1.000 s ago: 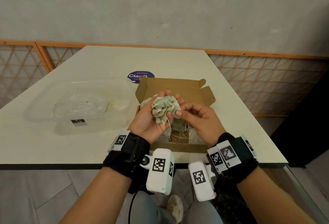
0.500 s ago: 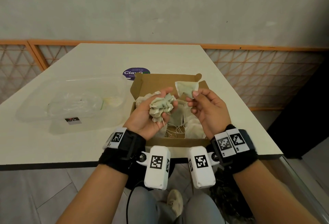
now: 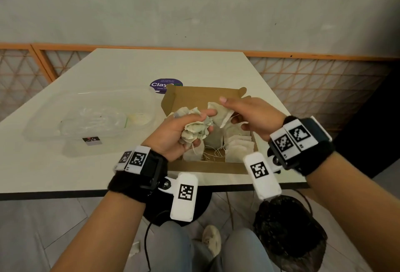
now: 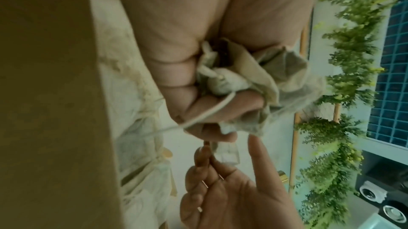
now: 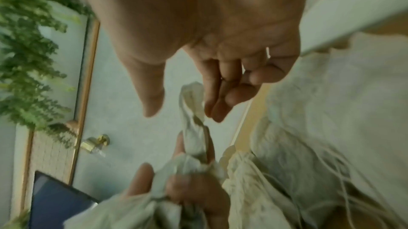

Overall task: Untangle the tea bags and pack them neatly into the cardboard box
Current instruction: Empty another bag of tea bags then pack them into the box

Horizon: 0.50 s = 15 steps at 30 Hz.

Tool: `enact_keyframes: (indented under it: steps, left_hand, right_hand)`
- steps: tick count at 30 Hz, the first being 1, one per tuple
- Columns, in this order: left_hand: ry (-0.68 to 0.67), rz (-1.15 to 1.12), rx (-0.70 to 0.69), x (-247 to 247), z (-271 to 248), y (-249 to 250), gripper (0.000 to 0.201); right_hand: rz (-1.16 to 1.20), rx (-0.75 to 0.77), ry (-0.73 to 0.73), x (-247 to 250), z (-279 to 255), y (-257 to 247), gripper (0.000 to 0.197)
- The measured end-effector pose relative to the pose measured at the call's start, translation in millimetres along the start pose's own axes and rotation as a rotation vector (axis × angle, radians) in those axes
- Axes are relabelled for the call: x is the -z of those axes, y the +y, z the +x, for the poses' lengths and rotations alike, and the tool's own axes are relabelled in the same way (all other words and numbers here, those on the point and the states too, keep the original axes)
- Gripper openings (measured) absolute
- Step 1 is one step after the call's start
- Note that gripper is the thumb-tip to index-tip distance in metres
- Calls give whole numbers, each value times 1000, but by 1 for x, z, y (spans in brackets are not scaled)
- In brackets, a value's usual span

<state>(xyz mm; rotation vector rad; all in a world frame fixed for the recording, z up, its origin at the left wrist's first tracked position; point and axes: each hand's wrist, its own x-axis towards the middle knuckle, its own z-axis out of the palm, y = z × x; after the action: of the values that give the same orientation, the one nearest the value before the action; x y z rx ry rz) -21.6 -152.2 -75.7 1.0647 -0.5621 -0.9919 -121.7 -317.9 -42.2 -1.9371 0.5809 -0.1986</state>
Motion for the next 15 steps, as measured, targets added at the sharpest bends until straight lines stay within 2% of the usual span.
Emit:
enact_keyframes:
  steps: [2, 4, 9, 11, 13, 15]
  left_hand:
    - [-14, 86, -15, 2, -3, 3, 27]
    - [-27, 125, -29, 5, -5, 4, 30]
    - [-20, 127, 8, 13, -11, 1, 20]
    - [2, 77, 22, 15, -12, 0, 20]
    - [47, -88, 35, 17, -11, -1, 25]
    - [112, -280, 33, 18, -10, 0, 26]
  right_hand:
    - [-113, -51, -146, 4, 2, -10, 30]
    - [-61, -113, -249, 6, 4, -17, 22]
    - [-17, -74, -138, 8, 12, -28, 38]
    - [-59, -72, -133, 9, 14, -29, 37]
    - [-217, -69, -120, 10, 15, -26, 26]
    - [-441, -51, -101, 10, 15, -20, 22]
